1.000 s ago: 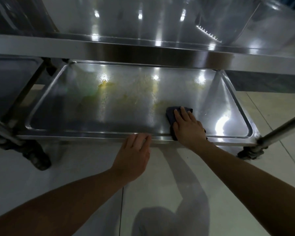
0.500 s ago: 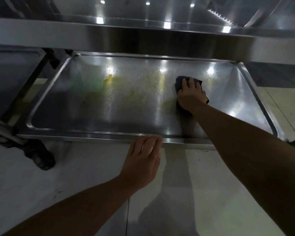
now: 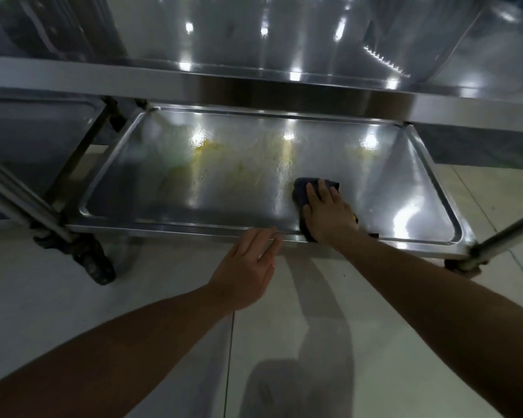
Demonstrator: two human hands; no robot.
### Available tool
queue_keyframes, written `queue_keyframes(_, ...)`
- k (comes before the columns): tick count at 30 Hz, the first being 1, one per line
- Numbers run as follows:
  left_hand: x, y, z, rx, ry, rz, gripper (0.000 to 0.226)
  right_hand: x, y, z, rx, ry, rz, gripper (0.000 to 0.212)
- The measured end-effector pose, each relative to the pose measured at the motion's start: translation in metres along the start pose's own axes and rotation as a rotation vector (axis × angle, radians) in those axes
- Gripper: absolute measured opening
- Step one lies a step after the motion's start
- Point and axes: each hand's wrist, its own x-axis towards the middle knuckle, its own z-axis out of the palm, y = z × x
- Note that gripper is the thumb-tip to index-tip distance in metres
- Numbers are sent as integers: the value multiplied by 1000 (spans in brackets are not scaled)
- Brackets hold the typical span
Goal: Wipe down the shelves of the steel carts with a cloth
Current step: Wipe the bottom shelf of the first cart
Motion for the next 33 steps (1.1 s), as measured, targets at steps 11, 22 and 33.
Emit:
queue_keyframes(11,-23,-28,-16,107,-69,-171,50,-26,-42,14,-50,6,-102,58)
queue_keyframes(22,-31,-31,9,81,97,-175,48,87,-38,1,46,30,41,57)
queue_keyframes(33,-31,-35,9,69,126,-123,50,109,-83,-3,81,17,3,57)
